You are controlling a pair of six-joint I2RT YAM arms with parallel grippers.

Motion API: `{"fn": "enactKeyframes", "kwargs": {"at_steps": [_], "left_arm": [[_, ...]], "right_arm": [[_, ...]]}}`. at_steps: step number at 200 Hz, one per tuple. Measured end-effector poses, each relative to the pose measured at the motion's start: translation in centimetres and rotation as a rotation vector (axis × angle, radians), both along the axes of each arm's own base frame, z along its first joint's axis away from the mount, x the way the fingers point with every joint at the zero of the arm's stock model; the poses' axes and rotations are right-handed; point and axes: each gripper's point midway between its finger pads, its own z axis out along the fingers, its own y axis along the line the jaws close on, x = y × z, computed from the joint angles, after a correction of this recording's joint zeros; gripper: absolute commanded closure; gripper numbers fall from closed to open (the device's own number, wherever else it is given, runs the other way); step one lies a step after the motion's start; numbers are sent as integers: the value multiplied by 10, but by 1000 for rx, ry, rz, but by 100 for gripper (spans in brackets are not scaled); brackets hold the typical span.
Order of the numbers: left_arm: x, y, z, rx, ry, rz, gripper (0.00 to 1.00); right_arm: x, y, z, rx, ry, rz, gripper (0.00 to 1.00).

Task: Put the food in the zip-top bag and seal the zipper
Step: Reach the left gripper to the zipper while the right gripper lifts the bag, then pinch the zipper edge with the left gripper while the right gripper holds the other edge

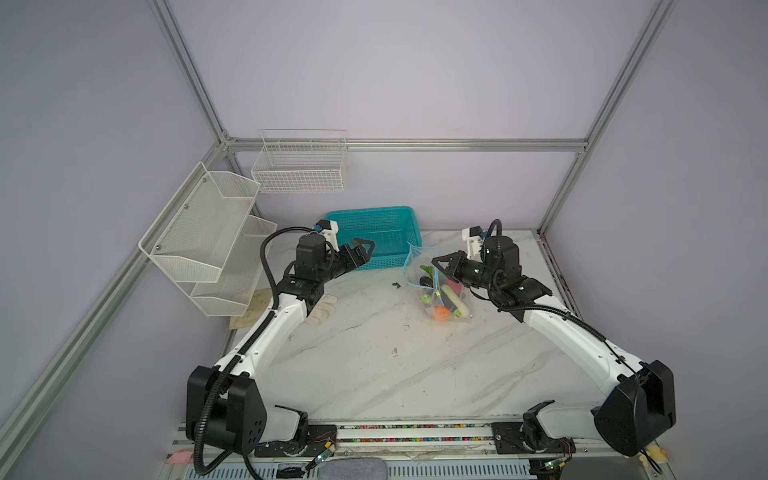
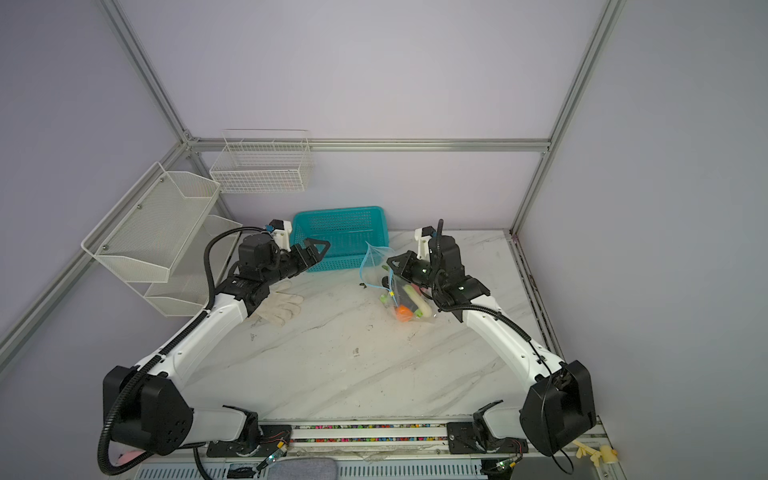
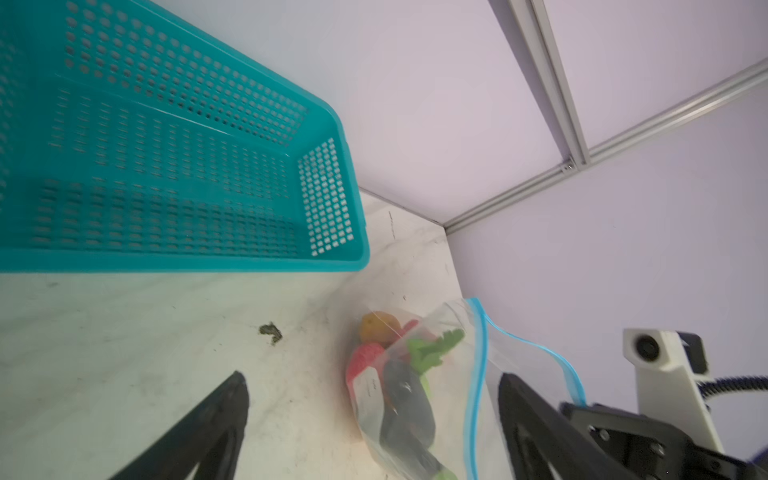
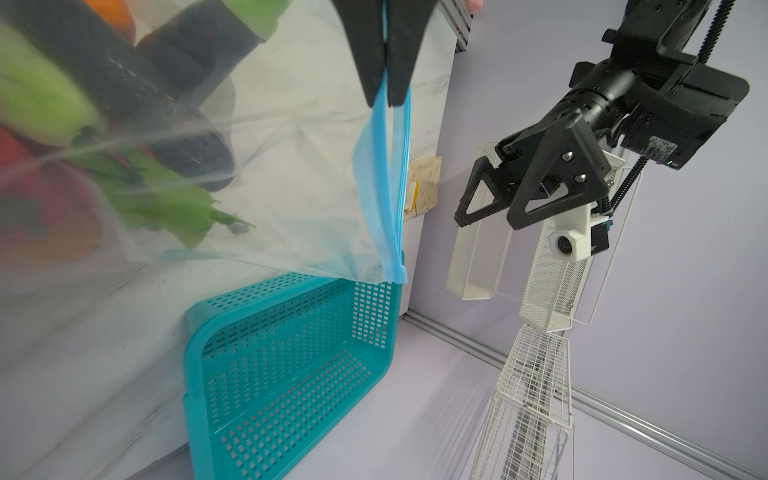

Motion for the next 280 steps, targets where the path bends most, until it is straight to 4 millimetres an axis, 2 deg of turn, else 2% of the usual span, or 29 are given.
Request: {"fn": "enactKeyframes", "kwargs": {"at_steps": [39, 68, 135, 168, 207, 256, 280], "left_arm": [[-44, -45, 17, -62, 3, -187, 11], [-64, -60, 16, -64, 27, -262, 18], [-75, -66, -12, -26, 138, -298, 35], [-77, -68, -21, -11, 162, -310, 49], [-81, -66, -31, 21, 190, -318, 66], [-85, -63, -39, 47, 220, -315, 76], [-85, -63, -40, 48, 224, -316, 77]], "right_arm": [[-10, 12, -1, -17, -5, 41, 100], [-15, 20, 7, -23, -26, 62, 100], [-20, 35, 26, -17, -69, 97, 100], [-25, 43, 27, -18, -74, 117, 100], [-23, 49, 19, -30, -61, 127, 100], [-24, 52, 19, -32, -63, 134, 100], [-25, 54, 18, -33, -62, 139, 100]]}}
